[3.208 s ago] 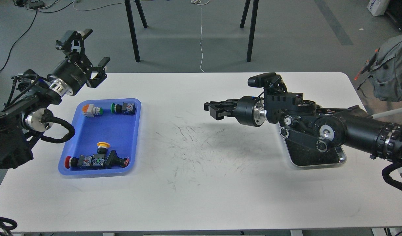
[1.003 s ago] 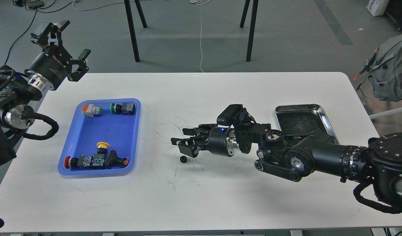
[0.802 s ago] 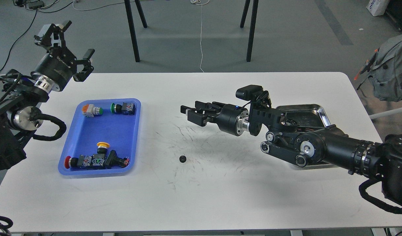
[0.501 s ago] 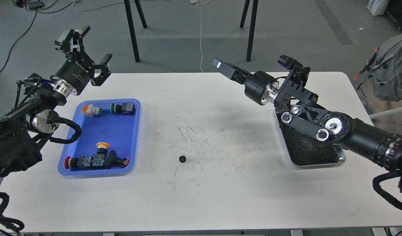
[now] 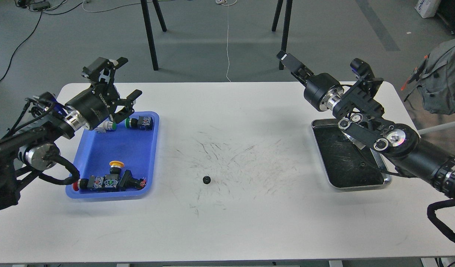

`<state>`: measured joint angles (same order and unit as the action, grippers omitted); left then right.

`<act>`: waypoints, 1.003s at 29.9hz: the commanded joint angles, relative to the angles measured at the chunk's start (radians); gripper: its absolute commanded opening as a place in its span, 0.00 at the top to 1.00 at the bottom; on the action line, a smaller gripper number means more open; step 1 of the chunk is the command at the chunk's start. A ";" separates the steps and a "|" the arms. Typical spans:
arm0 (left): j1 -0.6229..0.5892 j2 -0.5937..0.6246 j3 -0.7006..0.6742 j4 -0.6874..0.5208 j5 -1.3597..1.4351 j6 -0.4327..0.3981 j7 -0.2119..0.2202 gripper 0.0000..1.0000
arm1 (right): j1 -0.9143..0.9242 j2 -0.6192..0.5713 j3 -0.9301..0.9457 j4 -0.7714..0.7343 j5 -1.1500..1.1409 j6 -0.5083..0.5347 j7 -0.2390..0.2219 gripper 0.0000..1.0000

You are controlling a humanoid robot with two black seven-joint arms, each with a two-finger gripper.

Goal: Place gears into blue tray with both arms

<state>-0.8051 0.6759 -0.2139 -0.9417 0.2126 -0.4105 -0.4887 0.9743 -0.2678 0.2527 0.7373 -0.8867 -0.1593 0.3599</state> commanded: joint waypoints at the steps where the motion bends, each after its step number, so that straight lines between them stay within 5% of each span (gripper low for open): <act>1: -0.002 0.074 0.040 -0.096 0.126 0.025 0.000 0.00 | -0.009 -0.001 0.005 -0.001 0.000 0.000 0.001 0.26; 5: -0.005 0.201 0.111 -0.310 0.276 0.137 0.000 0.00 | -0.015 -0.001 0.007 0.001 0.000 -0.002 0.001 0.26; 11: -0.014 0.270 0.188 -0.477 0.341 0.226 0.000 0.00 | -0.025 -0.001 0.030 0.001 0.000 -0.005 0.001 0.26; 13: -0.016 0.294 0.192 -0.482 0.343 0.320 0.000 0.00 | -0.026 -0.007 0.043 0.001 0.000 -0.005 0.001 0.26; 20: -0.006 0.294 0.200 -0.485 0.350 0.458 0.000 0.00 | -0.084 -0.022 0.128 0.001 0.002 -0.006 -0.001 0.23; 30: -0.023 0.364 0.234 -0.523 0.588 0.407 0.000 0.00 | -0.189 -0.070 0.290 0.007 0.198 0.004 0.001 0.11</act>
<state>-0.8299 1.0117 0.0193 -1.4472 0.6577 0.0022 -0.4887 0.8093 -0.3152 0.5160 0.7406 -0.7733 -0.1571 0.3589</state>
